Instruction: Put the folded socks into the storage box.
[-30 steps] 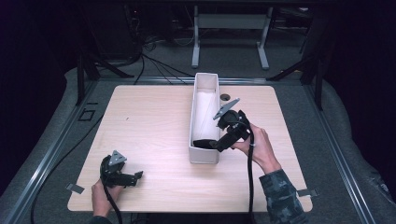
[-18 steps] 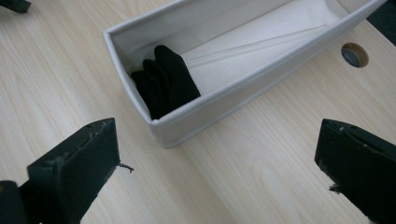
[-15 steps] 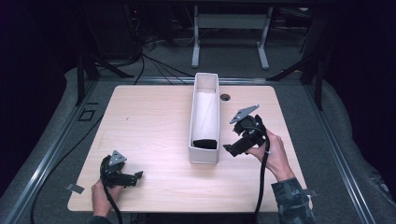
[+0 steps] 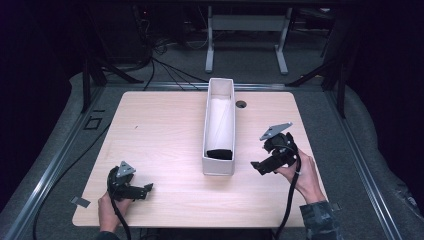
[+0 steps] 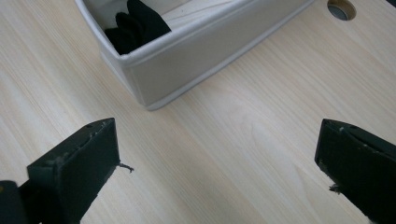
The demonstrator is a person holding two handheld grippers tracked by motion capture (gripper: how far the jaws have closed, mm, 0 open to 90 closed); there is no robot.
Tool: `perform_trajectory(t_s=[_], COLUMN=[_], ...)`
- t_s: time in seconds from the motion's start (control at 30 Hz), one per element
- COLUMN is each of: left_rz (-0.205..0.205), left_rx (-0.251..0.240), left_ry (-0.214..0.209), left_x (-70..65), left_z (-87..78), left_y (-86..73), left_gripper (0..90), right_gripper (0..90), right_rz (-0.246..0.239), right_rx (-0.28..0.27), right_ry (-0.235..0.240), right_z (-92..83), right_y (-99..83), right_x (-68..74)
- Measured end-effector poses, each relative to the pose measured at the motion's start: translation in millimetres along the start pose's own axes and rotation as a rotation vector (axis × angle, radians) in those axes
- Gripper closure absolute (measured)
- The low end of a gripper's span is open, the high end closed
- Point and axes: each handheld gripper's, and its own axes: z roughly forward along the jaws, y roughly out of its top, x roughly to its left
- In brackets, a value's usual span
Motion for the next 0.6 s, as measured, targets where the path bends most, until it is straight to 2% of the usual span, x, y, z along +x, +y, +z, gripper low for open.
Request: perform_trajectory(t_s=[0.23,0.27,0.6], left_rz=[0.0,0.0,0.0], left_rx=[0.0,0.0,0.0], left_ry=[0.0,0.0,0.0], left_x=[0.0,0.0,0.0], left_z=[0.0,0.0,0.0], left_y=[0.0,0.0,0.0], left_gripper=[1.0,1.0,1.0], right_gripper=[0.0,0.0,0.0], right_rz=[0.031,0.037,0.084], right_rx=[0.013,0.025,0.025], right_ry=[-0.003,-0.016,-0.01], right_z=[5.4,7.1,22.7], right_y=[-21.9,-28.2,-57.8], right_x=[-3.5,-4.2,-4.3])
